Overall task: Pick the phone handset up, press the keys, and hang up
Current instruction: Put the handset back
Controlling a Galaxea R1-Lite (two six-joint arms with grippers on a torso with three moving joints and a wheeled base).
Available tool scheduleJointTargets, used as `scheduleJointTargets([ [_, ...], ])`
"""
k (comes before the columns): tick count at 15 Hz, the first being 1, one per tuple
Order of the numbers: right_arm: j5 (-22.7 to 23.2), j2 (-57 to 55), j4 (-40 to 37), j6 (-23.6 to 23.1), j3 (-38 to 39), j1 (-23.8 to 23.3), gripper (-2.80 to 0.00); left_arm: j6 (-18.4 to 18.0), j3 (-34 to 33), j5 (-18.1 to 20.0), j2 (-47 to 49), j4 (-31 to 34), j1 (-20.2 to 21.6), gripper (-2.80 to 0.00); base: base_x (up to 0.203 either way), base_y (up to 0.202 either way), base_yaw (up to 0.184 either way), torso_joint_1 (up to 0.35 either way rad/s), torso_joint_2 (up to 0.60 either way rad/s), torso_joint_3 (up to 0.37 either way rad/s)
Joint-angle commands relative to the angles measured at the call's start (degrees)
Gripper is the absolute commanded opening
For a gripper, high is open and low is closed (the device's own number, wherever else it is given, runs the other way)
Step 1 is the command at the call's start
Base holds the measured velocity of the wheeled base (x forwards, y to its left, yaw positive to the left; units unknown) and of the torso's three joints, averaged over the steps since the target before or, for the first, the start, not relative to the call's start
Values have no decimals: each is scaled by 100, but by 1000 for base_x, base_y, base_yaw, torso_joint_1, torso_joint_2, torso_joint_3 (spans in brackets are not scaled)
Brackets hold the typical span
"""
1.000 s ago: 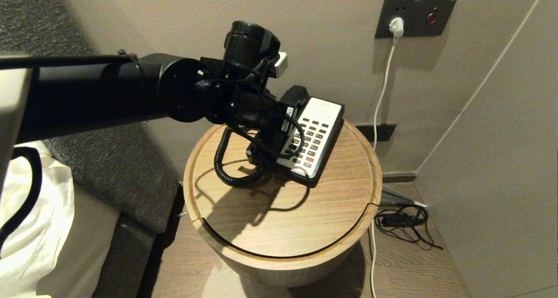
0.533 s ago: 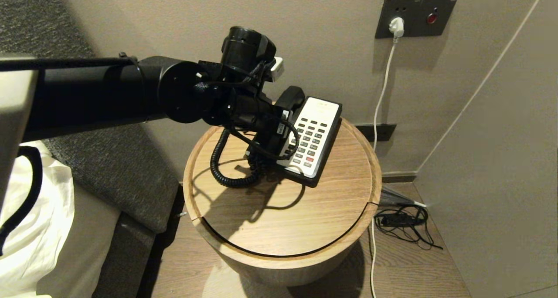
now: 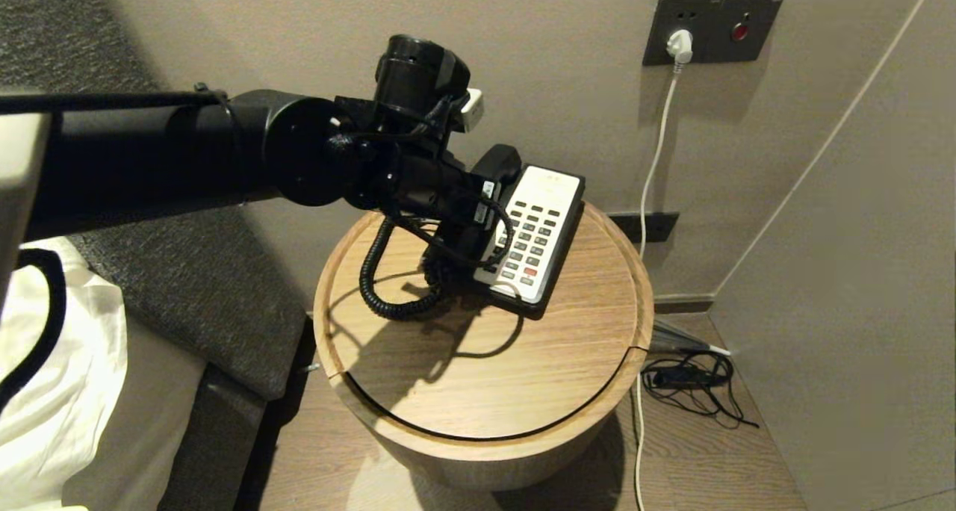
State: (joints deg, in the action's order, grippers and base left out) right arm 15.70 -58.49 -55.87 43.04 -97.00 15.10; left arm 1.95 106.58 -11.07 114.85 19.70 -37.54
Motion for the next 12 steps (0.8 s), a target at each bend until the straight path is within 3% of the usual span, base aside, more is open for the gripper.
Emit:
scheduleJointTargets([
  [1,12,-22,-29,20,-39,1,-280,23,3,-8,-121,-10,-57,-280,0,0,0,0,0,0],
  [12,91,-4,-29,20,-65,9,-280,68,-68,-18,107,-27,-60,-280,0,0,0,0,0,0],
])
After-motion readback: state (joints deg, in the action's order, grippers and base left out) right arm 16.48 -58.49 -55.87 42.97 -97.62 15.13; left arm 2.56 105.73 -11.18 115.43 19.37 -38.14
